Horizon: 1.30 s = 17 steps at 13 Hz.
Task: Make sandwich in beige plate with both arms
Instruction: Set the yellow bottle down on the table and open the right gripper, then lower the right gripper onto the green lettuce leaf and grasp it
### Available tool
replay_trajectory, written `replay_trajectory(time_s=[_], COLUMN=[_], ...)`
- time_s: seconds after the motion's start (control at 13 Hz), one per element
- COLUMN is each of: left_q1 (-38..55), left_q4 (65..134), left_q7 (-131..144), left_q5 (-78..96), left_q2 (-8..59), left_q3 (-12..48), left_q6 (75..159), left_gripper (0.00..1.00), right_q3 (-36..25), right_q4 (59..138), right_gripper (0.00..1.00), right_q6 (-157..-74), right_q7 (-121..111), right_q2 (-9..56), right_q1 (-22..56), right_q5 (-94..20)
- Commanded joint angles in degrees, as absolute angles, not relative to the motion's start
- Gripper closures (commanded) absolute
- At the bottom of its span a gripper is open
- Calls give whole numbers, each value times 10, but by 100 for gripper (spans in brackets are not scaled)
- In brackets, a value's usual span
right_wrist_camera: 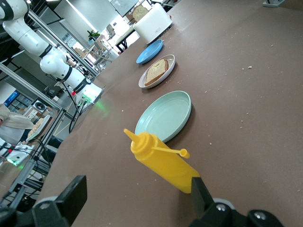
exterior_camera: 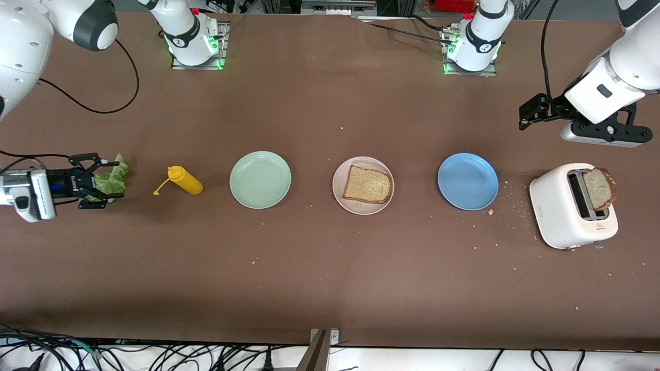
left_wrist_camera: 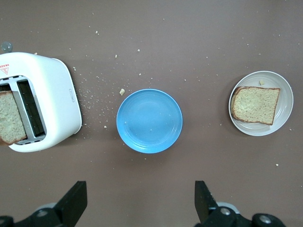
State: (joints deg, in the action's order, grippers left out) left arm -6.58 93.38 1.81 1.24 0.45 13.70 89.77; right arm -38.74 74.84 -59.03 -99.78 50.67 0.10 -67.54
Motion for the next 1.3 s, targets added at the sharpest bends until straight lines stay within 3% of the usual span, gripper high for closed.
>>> replay_trajectory(time_s=[0.0,0.61,0.92,1.23], left_q1=[-66,-66,-66,-66], left_q4=[943,943,943,943], left_q7=[11,11,11,11], left_q5=[29,28,29,29], left_q2=[-9,-9,-9,-9], left_q3=[135,135,135,135], left_q6=[895,894,894,894], left_gripper=[0,0,0,0], right_q3=[-397,-401,-399,-396], right_q4=[719,608,584,631], right_gripper=[2,2,2,2], right_q6=[-575,-598,-709,-823], right_q7=[-902,-599,-544,-541], right_q2=[477,415,392,396], right_q1=[-1,3,59,103], right_q5=[-646,-518,-328,-268])
